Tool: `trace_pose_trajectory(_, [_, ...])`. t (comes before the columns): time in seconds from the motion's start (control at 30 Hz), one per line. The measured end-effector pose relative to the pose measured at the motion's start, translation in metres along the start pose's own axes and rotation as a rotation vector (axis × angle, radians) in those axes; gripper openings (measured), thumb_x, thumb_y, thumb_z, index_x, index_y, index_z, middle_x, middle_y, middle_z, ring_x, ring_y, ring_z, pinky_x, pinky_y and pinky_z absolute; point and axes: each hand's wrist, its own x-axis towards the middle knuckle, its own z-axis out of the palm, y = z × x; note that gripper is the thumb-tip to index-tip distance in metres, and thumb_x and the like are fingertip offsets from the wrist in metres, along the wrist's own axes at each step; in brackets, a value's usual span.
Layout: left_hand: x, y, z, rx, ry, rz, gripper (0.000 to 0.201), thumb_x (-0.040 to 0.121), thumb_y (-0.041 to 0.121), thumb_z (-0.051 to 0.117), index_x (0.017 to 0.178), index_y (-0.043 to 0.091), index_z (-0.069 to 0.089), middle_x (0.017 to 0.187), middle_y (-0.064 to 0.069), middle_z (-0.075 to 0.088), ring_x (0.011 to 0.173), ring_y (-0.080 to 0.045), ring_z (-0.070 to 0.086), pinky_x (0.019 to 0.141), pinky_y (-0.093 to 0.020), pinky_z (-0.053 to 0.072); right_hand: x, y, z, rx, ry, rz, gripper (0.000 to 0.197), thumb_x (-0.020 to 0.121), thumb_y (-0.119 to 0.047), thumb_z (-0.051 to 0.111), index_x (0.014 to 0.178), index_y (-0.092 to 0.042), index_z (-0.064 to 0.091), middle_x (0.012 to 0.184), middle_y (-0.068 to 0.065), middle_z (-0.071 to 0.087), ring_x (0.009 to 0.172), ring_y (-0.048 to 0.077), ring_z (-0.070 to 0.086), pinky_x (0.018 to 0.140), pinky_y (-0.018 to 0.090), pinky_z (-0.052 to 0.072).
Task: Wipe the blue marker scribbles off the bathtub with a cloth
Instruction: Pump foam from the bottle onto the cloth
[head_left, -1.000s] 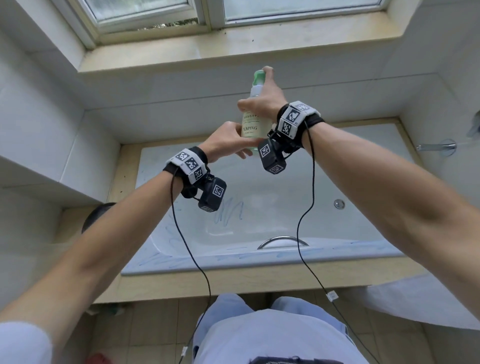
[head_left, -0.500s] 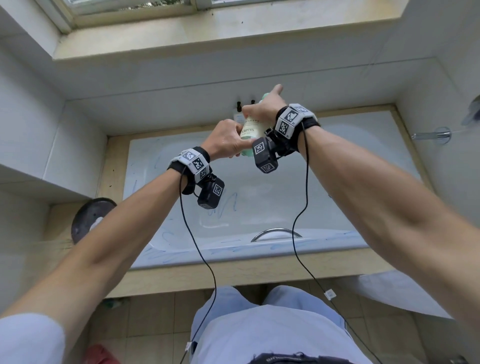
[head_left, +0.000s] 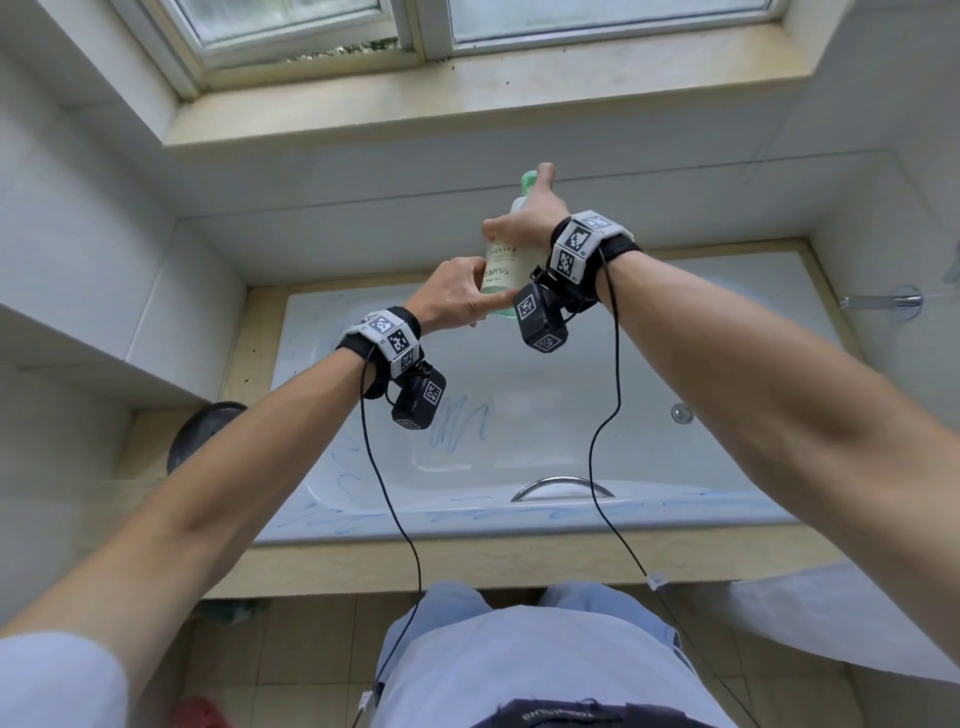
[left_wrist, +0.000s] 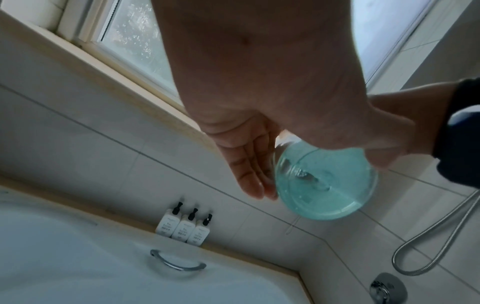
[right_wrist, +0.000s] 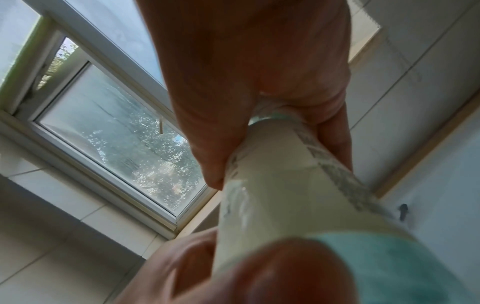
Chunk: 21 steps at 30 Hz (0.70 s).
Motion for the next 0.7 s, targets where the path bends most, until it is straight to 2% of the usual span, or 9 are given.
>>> trace_pose_trajectory(0.07, [-0.008,0.002,-0.011,0.067,-0.059,-0.005,0.060,0.074,0.064,0.073,0.103,0.013,0.061,0.089,-0.005,0.072,0.073,-0.020,0.069,0.060,-0.035,0.058,-0.006,-0.005,0.001,-0.014,0.000,-0.073,0.091,0.076,-0.030,0.076,0.143,-0.029,0.015,0.104,0.003,0.057,0.074,0.019,0.066,0.057,0.030,0.055])
trace_pose_trajectory(0.13, [-0.019,-0.002,-0.028,0.168,-0.125,-0.016,0.068,0.073,0.066,0.075,0.118,0.019,0.056,0.101,0.005,0.070,0.085,-0.011,0.069,0.069,-0.029,0.055,-0.012,-0.009,0.007,-0.052,-0.013,-0.182,0.102,0.075,-0.028,0.077,0.150,-0.037,0.009,0.110,0.005,0.056,0.079,0.021,0.067,0.068,0.035,0.059])
trace_pose_trajectory(0.2, [-0.030,-0.012,-0.049,0.260,-0.139,-0.037,0.076,0.077,0.057,0.076,0.135,0.017,0.048,0.111,0.005,0.067,0.094,-0.010,0.067,0.080,-0.031,0.055,-0.019,-0.010,0.017,-0.101,-0.035,-0.338,0.112,0.074,-0.024,0.079,0.153,-0.045,0.003,0.114,0.006,0.060,0.083,0.022,0.068,0.076,0.039,0.061])
trace_pose_trajectory(0.3, [-0.050,-0.031,-0.079,0.343,0.093,-0.002,0.062,0.093,0.030,0.067,0.144,0.008,0.039,0.114,-0.002,0.067,0.093,-0.016,0.066,0.087,-0.037,0.055,-0.032,-0.012,0.036,-0.171,-0.109,-0.577,0.125,0.074,-0.014,0.082,0.156,-0.046,-0.006,0.122,0.011,0.065,0.083,0.020,0.069,0.080,0.042,0.062])
trace_pose_trajectory(0.37, [-0.066,-0.044,-0.097,0.353,0.298,0.058,0.060,0.095,0.020,0.065,0.146,0.007,0.036,0.118,-0.005,0.063,0.089,-0.018,0.064,0.083,-0.031,0.055,-0.045,-0.016,0.056,-0.182,-0.187,-0.694,0.126,0.074,-0.009,0.082,0.157,-0.046,-0.007,0.131,0.014,0.062,0.083,0.017,0.069,0.075,0.035,0.061])
trace_pose_trajectory(0.43, [-0.082,-0.057,-0.114,0.399,0.386,0.127,0.062,0.094,0.015,0.066,0.148,0.010,0.035,0.124,-0.005,0.059,0.088,-0.016,0.062,0.083,-0.027,0.053,-0.060,-0.022,0.079,-0.176,-0.253,-0.793,0.126,0.075,-0.006,0.081,0.158,-0.043,-0.006,0.135,0.015,0.059,0.080,0.012,0.068,0.065,0.019,0.055])
trace_pose_trajectory(0.5, [-0.098,-0.068,-0.133,0.490,0.364,0.183,0.058,0.091,0.013,0.068,0.144,0.010,0.043,0.127,-0.005,0.059,0.090,-0.015,0.061,0.088,-0.032,0.054,-0.074,-0.030,0.105,-0.159,-0.277,-0.859,0.126,0.075,-0.008,0.083,0.159,-0.040,-0.006,0.133,0.017,0.061,0.078,0.008,0.066,0.062,0.016,0.053])
trace_pose_trajectory(0.6, [-0.124,-0.085,-0.167,0.593,0.276,0.247,0.043,0.088,0.013,0.069,0.130,0.011,0.059,0.118,-0.005,0.066,0.090,-0.015,0.060,0.087,-0.038,0.055,-0.091,-0.048,0.149,-0.106,-0.257,-0.863,0.136,0.071,-0.013,0.086,0.157,-0.040,-0.016,0.119,0.016,0.067,0.076,0.015,0.068,0.074,0.036,0.061])
trace_pose_trajectory(0.7, [-0.147,-0.105,-0.204,0.606,0.267,0.306,0.031,0.087,0.026,0.071,0.115,0.016,0.067,0.103,0.001,0.069,0.085,-0.014,0.059,0.080,-0.039,0.054,-0.102,-0.069,0.191,-0.075,-0.230,-0.830,0.141,0.068,-0.019,0.088,0.155,-0.039,-0.020,0.095,0.004,0.069,0.073,0.019,0.069,0.076,0.042,0.059])
